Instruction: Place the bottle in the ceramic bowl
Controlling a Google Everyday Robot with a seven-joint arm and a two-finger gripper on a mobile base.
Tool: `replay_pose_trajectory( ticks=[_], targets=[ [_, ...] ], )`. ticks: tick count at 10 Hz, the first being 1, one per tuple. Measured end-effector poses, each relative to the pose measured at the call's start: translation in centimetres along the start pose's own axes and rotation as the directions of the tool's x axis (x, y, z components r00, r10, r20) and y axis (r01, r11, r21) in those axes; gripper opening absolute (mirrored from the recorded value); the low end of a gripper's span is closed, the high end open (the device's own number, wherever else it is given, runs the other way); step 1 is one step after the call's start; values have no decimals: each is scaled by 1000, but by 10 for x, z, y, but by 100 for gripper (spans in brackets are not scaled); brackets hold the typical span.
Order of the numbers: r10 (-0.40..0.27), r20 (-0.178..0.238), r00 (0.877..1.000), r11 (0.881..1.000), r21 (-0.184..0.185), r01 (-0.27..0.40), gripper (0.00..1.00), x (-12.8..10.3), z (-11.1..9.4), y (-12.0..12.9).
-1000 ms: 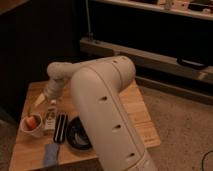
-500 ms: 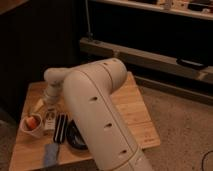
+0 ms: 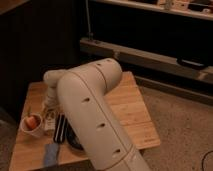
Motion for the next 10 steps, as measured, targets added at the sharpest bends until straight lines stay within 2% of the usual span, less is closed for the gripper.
replay_pose_trajectory(
  ticks=[3, 4, 7, 9, 10],
  targets=[
    [7, -13, 1000, 1000, 16, -6, 5, 0, -1, -1],
    [12, -9, 1000, 1000, 9, -12, 1, 1, -5, -3],
    [6, 46, 999, 1000, -16, -6, 0, 9, -48, -16],
    [-13, 96, 995, 998, -64, 19, 0, 16, -90, -23],
    [-31, 114, 993, 993, -109, 43, 0, 23, -104, -29]
  ],
)
